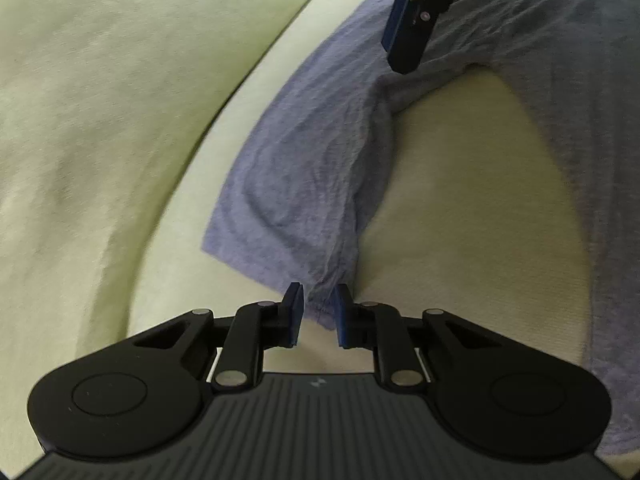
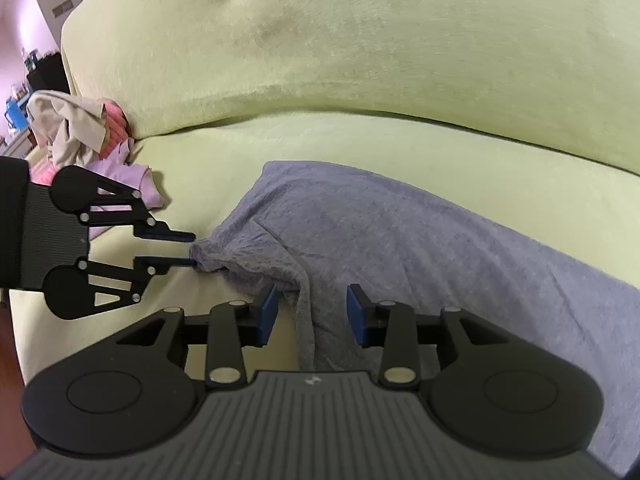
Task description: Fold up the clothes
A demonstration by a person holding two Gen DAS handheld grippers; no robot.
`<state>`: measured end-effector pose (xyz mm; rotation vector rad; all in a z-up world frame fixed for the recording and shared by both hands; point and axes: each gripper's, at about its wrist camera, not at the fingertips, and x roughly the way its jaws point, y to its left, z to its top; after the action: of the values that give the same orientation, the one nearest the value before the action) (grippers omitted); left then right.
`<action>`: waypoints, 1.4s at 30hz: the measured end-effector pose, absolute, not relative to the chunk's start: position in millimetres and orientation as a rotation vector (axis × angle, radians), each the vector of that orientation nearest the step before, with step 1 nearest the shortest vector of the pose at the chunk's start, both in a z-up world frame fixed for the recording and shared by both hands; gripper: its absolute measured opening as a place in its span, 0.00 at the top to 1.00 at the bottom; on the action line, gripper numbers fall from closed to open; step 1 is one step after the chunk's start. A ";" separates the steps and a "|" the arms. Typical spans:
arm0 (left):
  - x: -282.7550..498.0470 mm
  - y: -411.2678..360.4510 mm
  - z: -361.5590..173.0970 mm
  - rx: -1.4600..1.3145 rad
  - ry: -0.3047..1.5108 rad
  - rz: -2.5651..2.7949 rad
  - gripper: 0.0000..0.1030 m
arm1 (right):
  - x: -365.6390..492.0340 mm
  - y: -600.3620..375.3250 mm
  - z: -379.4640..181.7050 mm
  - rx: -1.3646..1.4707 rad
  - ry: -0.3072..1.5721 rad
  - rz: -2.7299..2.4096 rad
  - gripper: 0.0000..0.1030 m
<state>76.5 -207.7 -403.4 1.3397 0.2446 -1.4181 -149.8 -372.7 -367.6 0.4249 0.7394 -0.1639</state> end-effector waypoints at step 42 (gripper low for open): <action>103.7 -177.5 -408.1 1.693 0.138 -1.308 0.74 | -179.2 -374.4 -361.3 0.377 0.830 -0.214 0.45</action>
<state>103.7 -177.5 -408.1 1.6926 0.1384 -1.3084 -179.2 -374.4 -361.3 0.3775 0.8304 -0.2142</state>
